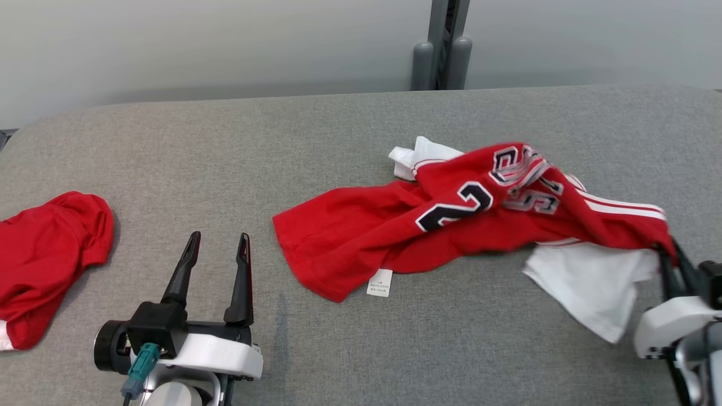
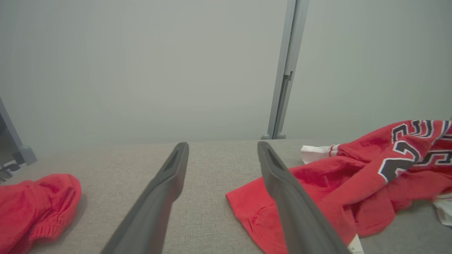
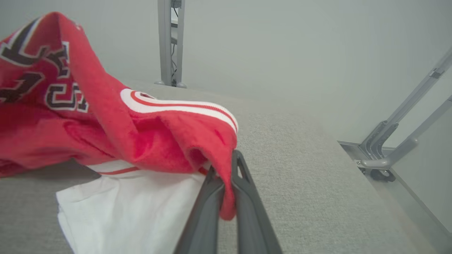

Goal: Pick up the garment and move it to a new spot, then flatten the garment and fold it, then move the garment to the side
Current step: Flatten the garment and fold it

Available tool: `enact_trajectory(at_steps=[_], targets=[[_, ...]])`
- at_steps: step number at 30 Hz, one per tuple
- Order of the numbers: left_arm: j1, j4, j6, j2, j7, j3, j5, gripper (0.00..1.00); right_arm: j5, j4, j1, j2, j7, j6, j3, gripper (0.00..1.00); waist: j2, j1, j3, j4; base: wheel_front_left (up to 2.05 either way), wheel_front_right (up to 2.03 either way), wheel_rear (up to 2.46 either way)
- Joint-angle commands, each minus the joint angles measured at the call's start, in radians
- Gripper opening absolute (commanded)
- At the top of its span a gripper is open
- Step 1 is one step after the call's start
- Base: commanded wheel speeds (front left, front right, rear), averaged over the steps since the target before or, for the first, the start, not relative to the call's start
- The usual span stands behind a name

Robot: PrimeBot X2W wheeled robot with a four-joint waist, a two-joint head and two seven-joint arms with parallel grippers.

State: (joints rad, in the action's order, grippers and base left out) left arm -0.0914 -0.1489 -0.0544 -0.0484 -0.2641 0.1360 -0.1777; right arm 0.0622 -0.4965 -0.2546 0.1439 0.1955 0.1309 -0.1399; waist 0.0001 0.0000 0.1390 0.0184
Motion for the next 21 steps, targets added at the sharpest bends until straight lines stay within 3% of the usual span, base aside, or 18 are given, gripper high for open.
enact_trajectory(at_steps=[1,10,11,12,21], targets=[[-0.017,0.0,-0.007,-0.004,0.0,0.001,-0.007,1.0,0.013,0.011,0.02,0.023,-0.022,0.0,-0.033,0.0,-0.0001,0.0,0.002,-0.004,0.0,0.0,0.0],[-0.022,-0.004,-0.007,-0.004,0.0,0.006,-0.005,1.0,0.058,-0.002,0.052,0.068,-0.096,0.0,-0.161,0.0,-0.0001,0.0,0.007,-0.002,0.0,0.0,0.0],[-0.022,-0.006,-0.007,-0.004,0.0,0.006,-0.005,1.0,0.07,-0.009,0.057,0.072,-0.1,0.0,-0.164,0.04,-0.0001,0.0,0.007,-0.002,0.0,0.0,0.0],[-0.022,-0.007,-0.006,-0.004,0.0,0.006,-0.005,1.0,0.073,-0.016,0.058,0.069,-0.103,0.0,-0.165,1.0,-0.0001,0.0,0.006,-0.001,0.0,0.0,0.0],[-0.018,-0.013,-0.004,-0.004,0.0,-0.004,0.0,1.0,-0.005,0.01,0.028,-0.005,-0.106,0.0,-0.072,1.0,-0.0001,0.0,-0.008,-0.015,0.0,0.0,0.0]])
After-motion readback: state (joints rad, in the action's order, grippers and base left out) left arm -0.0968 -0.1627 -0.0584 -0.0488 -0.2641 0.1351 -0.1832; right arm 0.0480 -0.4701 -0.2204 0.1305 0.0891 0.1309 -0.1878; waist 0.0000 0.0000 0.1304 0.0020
